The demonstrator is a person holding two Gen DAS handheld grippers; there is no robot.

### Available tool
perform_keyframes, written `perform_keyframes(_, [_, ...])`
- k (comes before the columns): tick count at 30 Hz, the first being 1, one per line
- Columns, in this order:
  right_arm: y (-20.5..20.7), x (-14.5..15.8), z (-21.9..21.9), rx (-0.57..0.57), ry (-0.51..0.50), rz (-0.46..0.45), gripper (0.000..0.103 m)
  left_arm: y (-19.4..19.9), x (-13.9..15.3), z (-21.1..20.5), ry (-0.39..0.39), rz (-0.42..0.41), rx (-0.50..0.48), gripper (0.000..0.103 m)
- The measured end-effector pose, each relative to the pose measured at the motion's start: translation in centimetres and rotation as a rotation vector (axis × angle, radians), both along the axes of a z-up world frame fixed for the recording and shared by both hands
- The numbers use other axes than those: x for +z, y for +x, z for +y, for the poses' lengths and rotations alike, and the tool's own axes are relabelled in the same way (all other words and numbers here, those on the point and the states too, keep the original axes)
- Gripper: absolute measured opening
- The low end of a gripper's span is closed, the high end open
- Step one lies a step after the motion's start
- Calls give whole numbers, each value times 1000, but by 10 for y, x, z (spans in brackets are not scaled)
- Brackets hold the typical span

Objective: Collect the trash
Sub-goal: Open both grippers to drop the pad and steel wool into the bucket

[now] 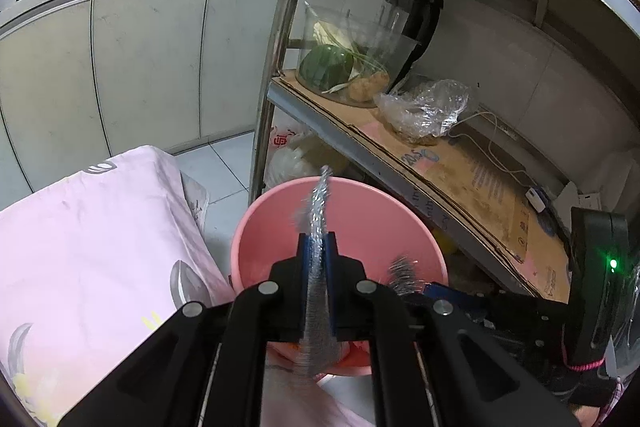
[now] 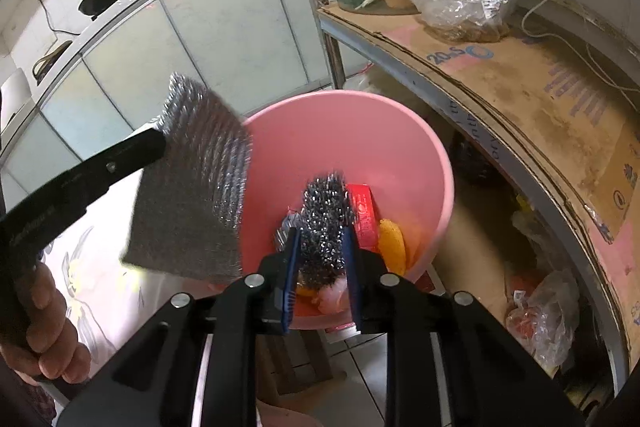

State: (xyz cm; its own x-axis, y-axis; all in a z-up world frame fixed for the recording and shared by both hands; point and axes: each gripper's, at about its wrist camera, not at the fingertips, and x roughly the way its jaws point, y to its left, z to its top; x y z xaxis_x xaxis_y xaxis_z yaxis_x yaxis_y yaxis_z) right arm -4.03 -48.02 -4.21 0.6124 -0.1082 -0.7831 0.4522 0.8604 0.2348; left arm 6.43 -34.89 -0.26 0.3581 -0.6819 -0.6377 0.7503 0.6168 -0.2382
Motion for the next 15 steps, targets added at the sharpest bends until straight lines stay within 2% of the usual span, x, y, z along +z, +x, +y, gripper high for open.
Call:
perform_keyframes(7, [-2,0,0,-5,8,3,23,-1,3,5,-9,6,-7,21])
perform_keyframes(8, [-2,0,1,-3,7,3,26,-1,4,6,-8,5,-7,22])
perform_keyframes(10, [-2,1,3,1,7,0,40,-3,5,7,-1,5,-6,23])
perform_keyframes(12, [-1,1,5,6,8,0,41,-5,5,7,7,9,-7,26])
perform_keyframes(15, [-1,2,8,10,6,3,42,-8,7,10,8,1,0,38])
